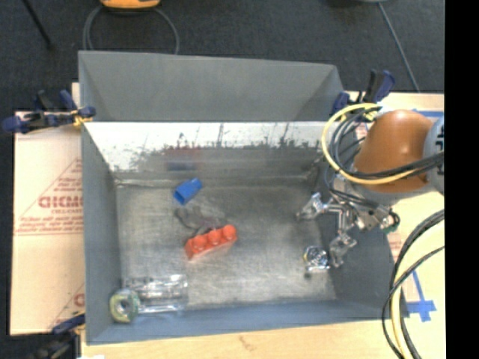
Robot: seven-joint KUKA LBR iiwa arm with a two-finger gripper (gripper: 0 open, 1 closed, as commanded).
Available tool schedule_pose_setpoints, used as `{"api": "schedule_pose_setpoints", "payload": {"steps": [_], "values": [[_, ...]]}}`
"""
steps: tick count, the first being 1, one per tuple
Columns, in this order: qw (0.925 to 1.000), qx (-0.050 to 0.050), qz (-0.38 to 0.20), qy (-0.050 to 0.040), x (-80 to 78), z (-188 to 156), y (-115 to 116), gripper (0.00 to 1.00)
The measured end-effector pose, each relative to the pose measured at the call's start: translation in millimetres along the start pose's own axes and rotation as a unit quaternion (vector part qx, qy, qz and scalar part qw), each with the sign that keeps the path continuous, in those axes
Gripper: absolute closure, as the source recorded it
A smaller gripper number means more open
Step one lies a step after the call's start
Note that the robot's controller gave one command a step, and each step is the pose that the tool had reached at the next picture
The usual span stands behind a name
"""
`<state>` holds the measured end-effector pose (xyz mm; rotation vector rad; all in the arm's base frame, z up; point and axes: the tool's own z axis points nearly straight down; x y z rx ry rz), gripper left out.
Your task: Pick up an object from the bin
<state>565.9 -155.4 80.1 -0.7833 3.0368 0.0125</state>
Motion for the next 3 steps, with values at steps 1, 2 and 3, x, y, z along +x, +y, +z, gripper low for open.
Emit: {"api": "schedule_pose_setpoints", "payload": {"steps": [1,2,3], "values": [[0.9814,-0.001,-0.192,-0.0033,7.8,-3,23,0.0],[0.9815,0.002,-0.191,-0.0005,11.6,-1,19,1.0],[0.9763,0.007,-0.216,0.0008,5.4,-137,23,1.0]]}}
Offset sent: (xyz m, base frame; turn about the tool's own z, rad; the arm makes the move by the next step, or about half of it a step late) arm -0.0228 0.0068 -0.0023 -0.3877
